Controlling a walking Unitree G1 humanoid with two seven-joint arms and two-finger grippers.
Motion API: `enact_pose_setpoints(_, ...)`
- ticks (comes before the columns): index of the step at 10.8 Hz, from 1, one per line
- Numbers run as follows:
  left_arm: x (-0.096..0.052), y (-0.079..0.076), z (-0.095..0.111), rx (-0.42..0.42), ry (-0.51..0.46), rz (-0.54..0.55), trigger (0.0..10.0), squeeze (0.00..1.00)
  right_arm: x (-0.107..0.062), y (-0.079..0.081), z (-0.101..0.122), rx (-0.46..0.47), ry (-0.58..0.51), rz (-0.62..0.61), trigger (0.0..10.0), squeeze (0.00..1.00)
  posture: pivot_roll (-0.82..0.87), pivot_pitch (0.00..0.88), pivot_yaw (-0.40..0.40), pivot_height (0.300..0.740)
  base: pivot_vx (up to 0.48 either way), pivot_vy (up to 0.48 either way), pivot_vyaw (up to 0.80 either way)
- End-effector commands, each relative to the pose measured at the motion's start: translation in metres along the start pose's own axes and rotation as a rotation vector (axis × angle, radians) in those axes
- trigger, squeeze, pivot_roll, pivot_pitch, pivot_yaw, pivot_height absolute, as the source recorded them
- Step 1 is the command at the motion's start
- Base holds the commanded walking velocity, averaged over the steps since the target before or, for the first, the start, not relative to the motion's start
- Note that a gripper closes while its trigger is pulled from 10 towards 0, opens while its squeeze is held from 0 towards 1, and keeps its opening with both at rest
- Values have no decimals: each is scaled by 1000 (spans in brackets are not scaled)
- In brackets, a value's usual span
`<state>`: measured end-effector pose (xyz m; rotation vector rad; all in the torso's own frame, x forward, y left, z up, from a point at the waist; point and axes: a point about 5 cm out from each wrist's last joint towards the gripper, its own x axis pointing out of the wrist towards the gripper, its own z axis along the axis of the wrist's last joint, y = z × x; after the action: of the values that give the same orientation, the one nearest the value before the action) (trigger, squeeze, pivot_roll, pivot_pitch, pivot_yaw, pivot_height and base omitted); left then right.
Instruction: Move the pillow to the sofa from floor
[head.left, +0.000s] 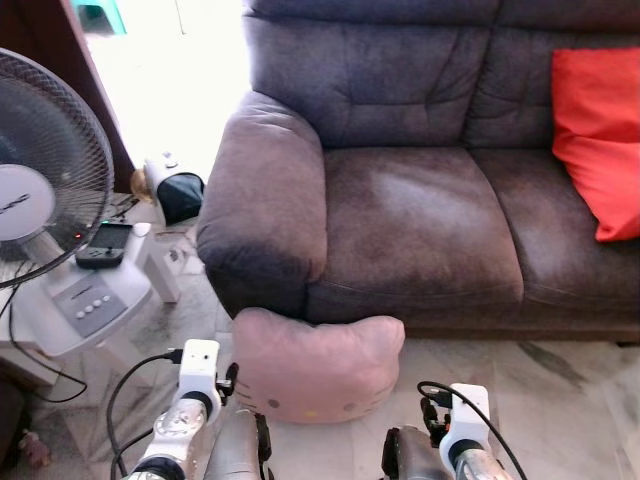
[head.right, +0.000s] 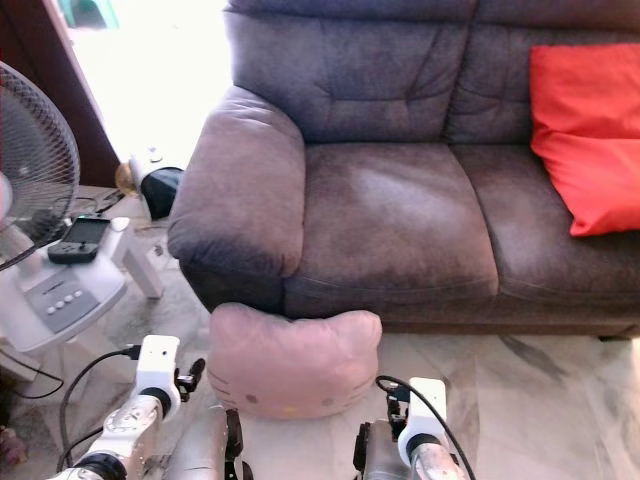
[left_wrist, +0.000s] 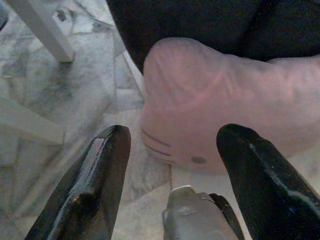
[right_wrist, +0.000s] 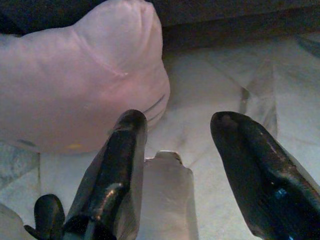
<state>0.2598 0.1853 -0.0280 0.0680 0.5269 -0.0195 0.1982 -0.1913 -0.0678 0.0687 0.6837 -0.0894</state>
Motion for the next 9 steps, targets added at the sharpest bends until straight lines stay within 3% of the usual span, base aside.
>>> enact_pose_setpoints(1,0,0,0,5,4,0,10000,0,0,-1,-1,-3,7,4,10000,0,105,87,-38,629,0,0,0)
enact_pose_setpoints(3,0,0,-1,6,9,6,10000,0,0,-1,0,-19,12,9,10000,0,105,89,-40,629,0,0,0)
enact_pose_setpoints(5,-1,1,-2,5,13,11,10000,0,0,0,0,-43,15,35,10000,0,104,90,-41,629,0,0,684)
enact_pose_setpoints(9,-1,1,-3,6,16,13,10000,0,0,-1,0,-22,17,19,10000,0,104,88,-41,629,0,0,0)
